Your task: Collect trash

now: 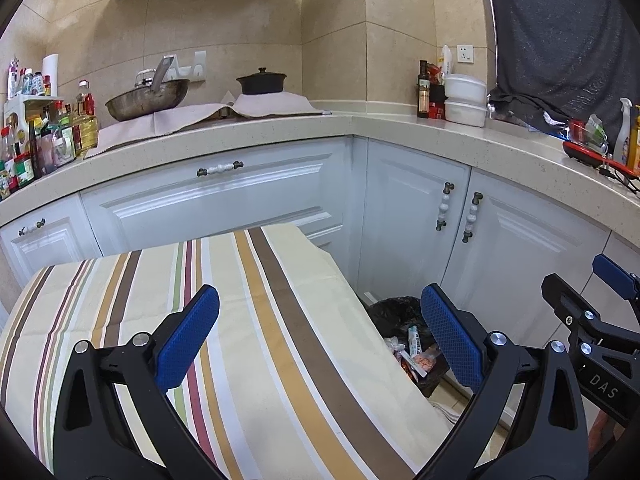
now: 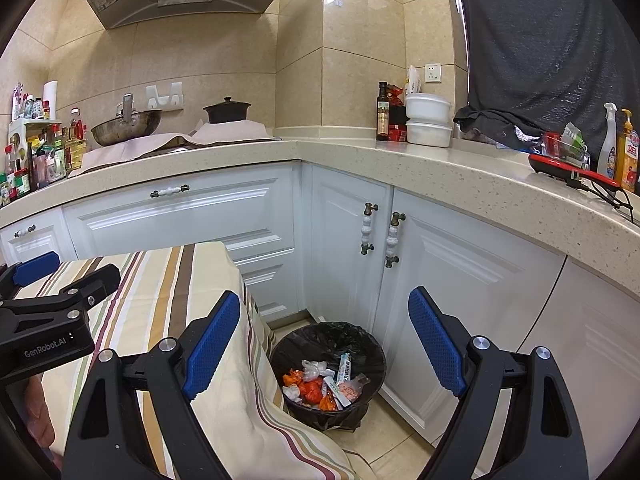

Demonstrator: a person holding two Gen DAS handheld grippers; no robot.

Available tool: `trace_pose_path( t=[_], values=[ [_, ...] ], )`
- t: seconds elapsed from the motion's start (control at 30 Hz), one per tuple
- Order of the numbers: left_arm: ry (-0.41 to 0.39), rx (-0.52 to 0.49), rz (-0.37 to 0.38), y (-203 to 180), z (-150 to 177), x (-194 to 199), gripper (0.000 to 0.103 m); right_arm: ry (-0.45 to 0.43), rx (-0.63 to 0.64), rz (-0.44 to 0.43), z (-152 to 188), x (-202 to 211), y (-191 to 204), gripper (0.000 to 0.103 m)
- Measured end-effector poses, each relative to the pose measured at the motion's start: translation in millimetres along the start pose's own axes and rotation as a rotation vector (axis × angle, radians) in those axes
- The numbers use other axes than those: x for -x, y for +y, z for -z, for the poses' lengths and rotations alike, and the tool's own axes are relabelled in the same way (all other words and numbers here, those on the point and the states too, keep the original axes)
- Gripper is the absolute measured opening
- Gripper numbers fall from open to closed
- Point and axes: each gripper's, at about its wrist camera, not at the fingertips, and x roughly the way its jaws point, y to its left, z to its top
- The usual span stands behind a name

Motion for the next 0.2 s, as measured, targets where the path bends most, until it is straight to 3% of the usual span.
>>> trace_pose_path(
  t=[0.2],
  values=[
    [0.041, 0.021, -0.017, 11.3, 2.5, -8.8, 0.098, 0.018, 0.008, -0.015, -0.1, -7.0, 5.7, 0.084]
  ],
)
